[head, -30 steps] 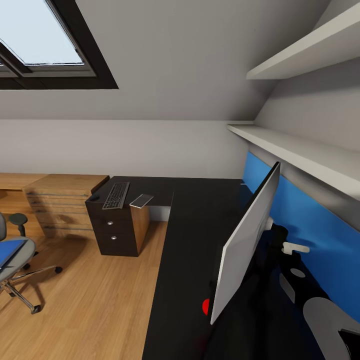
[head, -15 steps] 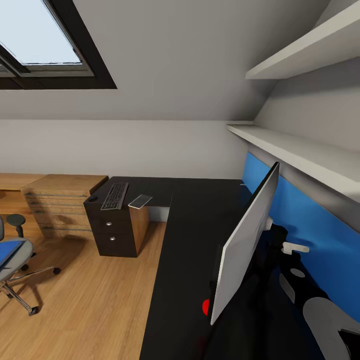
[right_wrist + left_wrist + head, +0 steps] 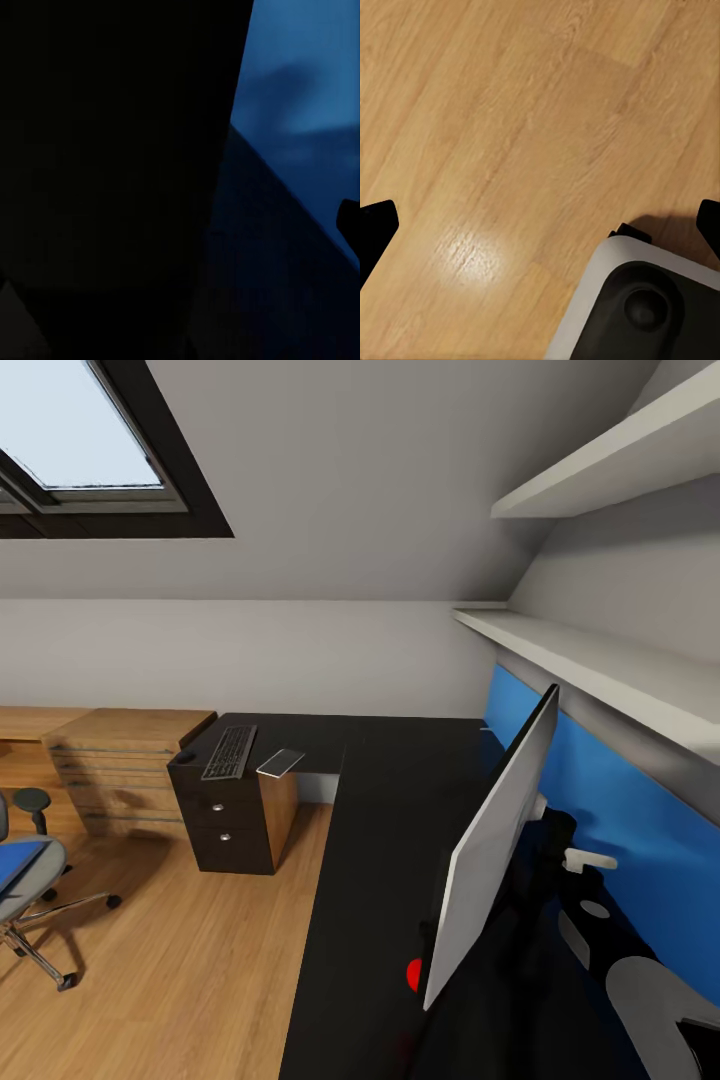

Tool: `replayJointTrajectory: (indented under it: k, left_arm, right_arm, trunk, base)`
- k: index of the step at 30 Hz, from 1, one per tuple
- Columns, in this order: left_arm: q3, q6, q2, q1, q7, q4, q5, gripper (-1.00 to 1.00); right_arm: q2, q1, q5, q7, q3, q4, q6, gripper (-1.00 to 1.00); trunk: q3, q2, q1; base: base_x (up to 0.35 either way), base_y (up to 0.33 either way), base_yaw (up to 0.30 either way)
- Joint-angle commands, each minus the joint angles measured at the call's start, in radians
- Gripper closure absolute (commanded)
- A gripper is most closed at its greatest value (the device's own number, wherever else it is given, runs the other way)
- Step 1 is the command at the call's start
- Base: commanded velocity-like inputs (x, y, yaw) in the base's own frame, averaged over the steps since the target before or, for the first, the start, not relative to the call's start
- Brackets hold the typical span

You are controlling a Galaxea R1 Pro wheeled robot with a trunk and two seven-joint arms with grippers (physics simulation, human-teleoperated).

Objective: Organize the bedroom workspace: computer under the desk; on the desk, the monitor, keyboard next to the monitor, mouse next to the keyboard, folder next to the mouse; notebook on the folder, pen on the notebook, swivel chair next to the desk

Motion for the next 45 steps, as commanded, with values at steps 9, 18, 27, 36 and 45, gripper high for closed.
replayJointTrajectory:
  k: [9,18,27,36,45]
  left_arm:
    - [-0.010,0.000,0.001,0.001,0.009,-0.003,0.005,-1.00]
    - [-0.010,0.000,0.001,0.001,0.009,-0.003,0.005,-1.00]
    - [-0.010,0.000,0.001,0.001,0.008,-0.003,0.005,-1.00]
    - [-0.010,0.000,0.001,0.001,0.007,-0.003,0.006,-1.00]
    - [-0.010,0.000,0.001,0.001,0.007,-0.003,0.007,-1.00]
  right_arm:
    - [0.000,-0.001,0.000,-0.001,-0.003,0.003,-0.004,-1.00]
    - [0.002,-0.001,0.035,0.004,-0.002,0.004,-0.002,-1.00]
    - [0.002,-0.001,0.040,0.005,-0.002,0.004,-0.002,-1.00]
    - [0.002,-0.001,0.042,0.005,-0.002,0.003,-0.002,-1.00]
    - [0.002,-0.001,0.042,0.004,-0.002,0.003,-0.004,-1.00]
  trunk:
    - [-0.001,-0.001,0.000]
    - [-0.001,-0.001,0.000]
    - [-0.001,-0.001,0.000]
    - [-0.001,-0.001,0.000]
    - [-0.001,-0.001,0.000]
  base:
    - [0.000,0.000,0.000]
    - [0.000,0.000,0.000]
    - [0.000,0.000,0.000]
    - [-0.127,0.000,0.000]
    - [-0.120,0.000,0.000]
